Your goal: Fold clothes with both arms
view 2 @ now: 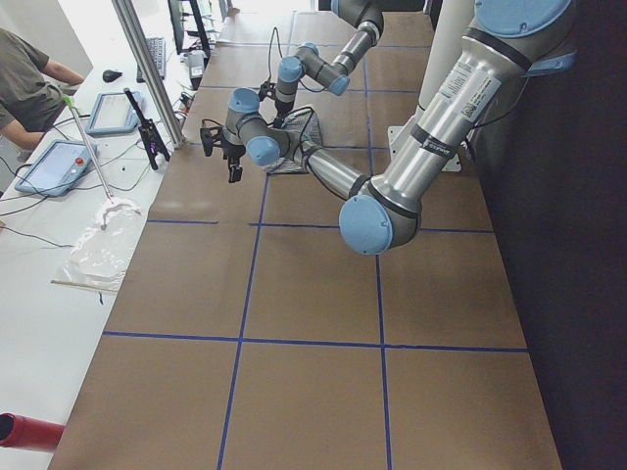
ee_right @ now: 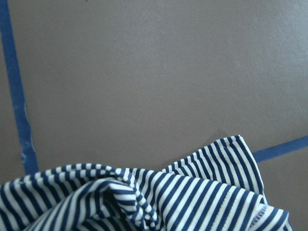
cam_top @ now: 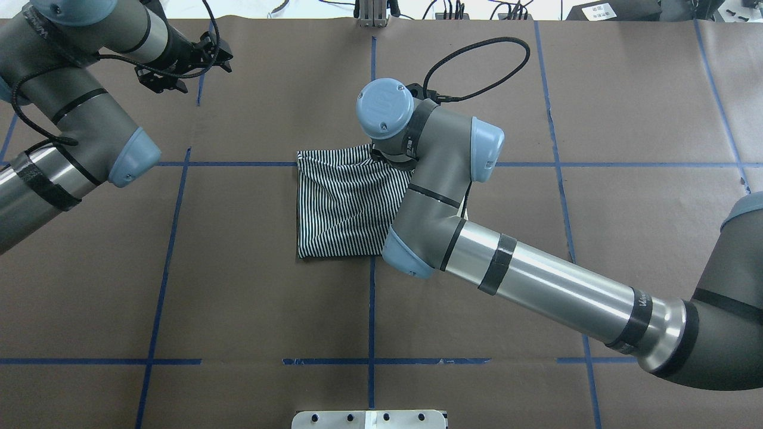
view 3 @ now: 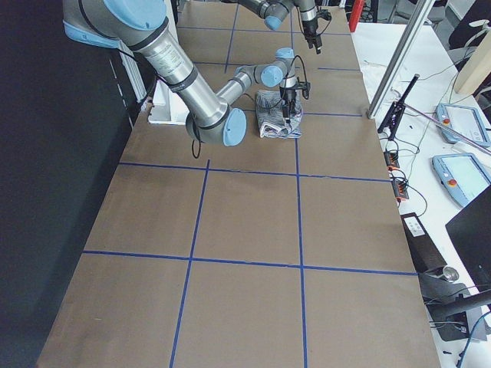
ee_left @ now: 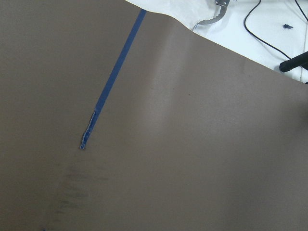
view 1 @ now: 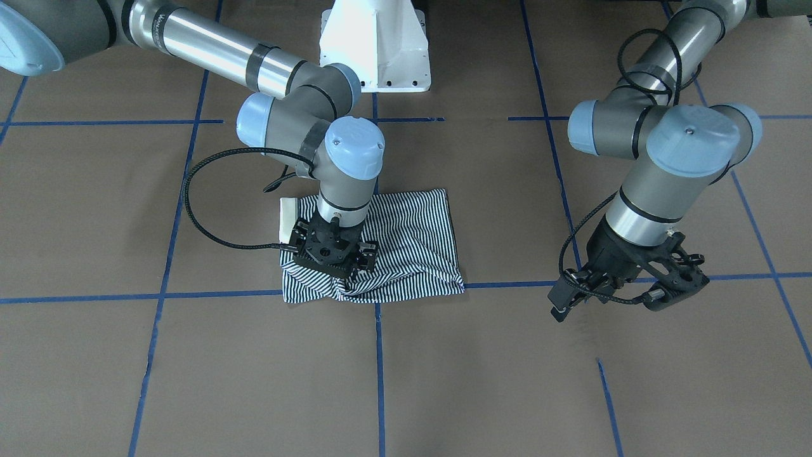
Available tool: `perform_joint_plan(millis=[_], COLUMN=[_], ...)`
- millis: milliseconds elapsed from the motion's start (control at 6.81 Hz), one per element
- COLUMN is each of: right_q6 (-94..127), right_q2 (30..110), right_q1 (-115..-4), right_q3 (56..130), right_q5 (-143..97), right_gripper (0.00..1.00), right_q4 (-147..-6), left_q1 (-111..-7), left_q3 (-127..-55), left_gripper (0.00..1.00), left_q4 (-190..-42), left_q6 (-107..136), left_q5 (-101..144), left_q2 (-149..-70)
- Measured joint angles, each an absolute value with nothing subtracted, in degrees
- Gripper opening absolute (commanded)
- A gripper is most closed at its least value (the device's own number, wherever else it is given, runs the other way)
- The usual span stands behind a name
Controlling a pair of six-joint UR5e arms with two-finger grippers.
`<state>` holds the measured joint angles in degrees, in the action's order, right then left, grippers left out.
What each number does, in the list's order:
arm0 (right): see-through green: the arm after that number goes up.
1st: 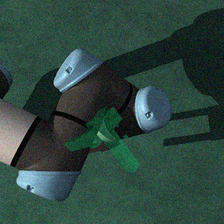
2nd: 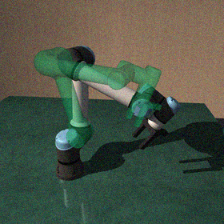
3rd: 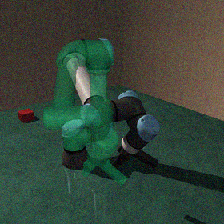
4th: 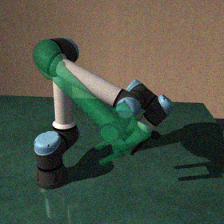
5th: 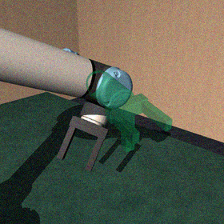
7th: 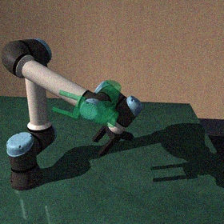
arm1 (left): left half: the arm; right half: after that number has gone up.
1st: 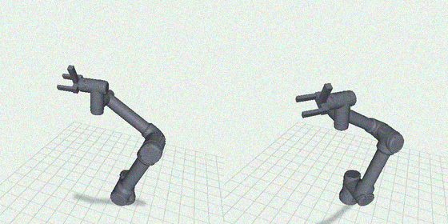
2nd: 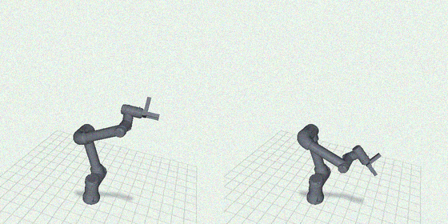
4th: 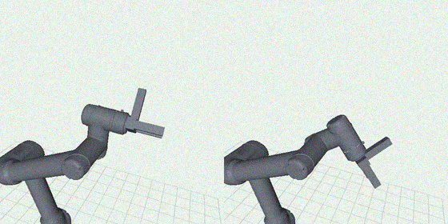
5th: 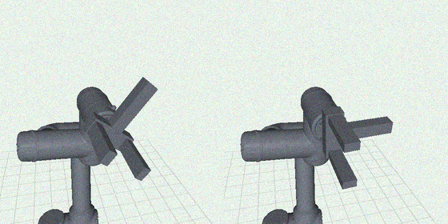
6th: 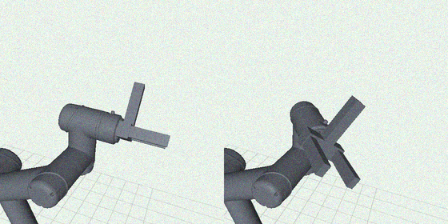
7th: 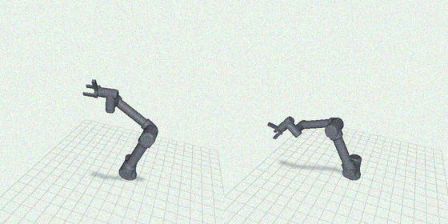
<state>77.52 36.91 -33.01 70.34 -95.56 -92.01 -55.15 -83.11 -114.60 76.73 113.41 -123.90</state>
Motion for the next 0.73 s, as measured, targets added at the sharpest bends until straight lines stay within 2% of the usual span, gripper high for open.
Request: perform_joint_plan(millis=[734], right_q6=[60.5], right_q2=[38.4], right_q1=[-38.9], right_q3=[68.7], right_q5=[-94.1], right_gripper=[1.00], right_q4=[-95.4], left_q1=[-55.1], left_q3=[-83.4], left_gripper=[1.00], left_q4=[-115.1], left_q6=[76.8], left_q5=[113.5], left_q2=[-123.7])
